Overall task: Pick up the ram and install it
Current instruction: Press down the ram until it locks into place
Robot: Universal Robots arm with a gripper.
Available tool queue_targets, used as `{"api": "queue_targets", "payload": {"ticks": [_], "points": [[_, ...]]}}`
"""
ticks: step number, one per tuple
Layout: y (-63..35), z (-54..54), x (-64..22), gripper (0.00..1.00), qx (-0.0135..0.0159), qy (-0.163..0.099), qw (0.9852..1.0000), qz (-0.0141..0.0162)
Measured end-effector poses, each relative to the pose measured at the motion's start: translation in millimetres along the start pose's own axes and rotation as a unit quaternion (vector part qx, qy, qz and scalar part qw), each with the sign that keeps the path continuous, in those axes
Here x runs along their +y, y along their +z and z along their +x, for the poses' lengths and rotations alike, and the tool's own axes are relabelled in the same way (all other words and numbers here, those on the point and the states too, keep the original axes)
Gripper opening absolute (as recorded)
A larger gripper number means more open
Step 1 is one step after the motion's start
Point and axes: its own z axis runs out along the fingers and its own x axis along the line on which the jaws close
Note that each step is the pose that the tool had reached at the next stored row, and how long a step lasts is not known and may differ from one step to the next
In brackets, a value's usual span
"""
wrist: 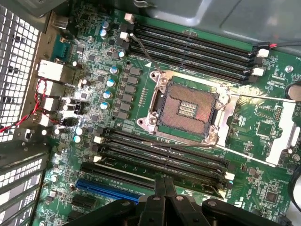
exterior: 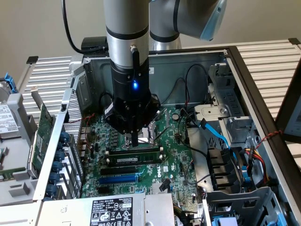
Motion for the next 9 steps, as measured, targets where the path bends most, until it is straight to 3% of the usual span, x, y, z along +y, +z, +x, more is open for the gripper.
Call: {"api": "queue_targets", "payload": {"ticks": [9], "points": [[0.0,0.0,0.0,0.11,0.0010,0.059,0.9983,0.0005]]}}
